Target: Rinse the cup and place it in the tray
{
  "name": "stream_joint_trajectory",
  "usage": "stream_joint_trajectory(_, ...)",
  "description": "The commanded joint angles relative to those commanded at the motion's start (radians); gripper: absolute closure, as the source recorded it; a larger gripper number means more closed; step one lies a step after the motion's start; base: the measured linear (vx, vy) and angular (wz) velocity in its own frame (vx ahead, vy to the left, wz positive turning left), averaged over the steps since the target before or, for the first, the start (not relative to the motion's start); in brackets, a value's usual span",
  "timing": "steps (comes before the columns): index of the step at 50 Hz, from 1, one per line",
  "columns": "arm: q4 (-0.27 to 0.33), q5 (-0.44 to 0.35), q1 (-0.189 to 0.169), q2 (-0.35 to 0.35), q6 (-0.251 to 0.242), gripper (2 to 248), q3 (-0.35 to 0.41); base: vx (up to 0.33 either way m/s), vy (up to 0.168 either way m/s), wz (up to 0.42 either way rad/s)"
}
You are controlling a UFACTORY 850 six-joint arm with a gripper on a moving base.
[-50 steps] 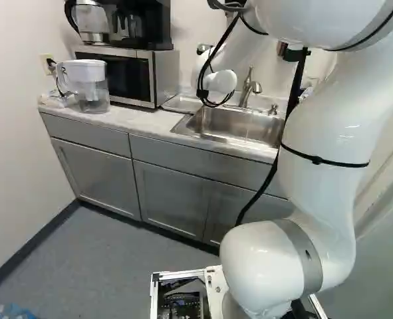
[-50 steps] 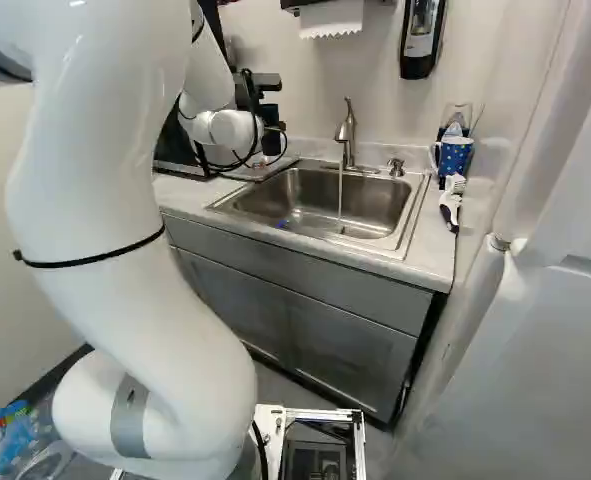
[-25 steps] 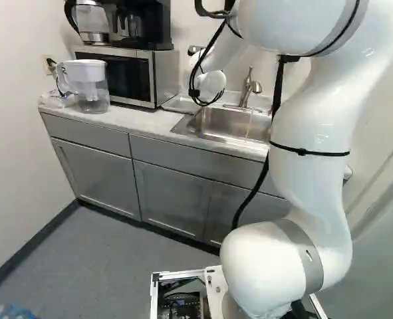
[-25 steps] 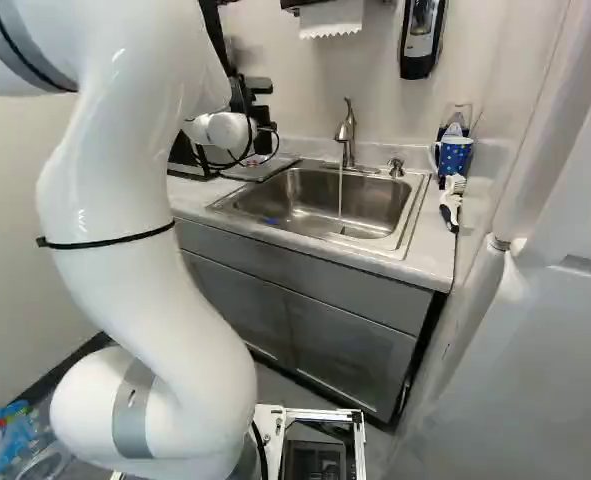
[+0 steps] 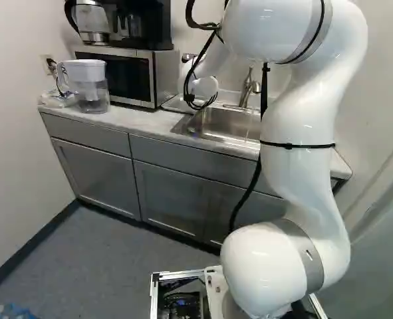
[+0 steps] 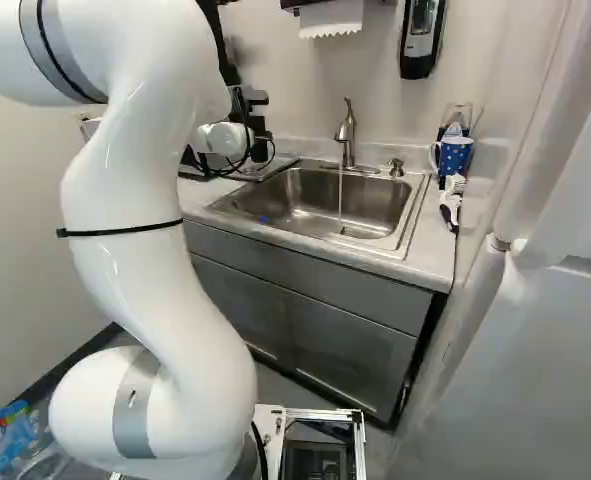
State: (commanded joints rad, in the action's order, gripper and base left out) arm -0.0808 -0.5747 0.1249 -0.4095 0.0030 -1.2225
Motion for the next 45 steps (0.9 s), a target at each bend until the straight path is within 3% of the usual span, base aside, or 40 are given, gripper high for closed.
stream_joint_trajectory(45, 0.000, 0.000, 0.000, -0.027, 0.000, 126, 0.011, 0.000, 0.000, 0.000)
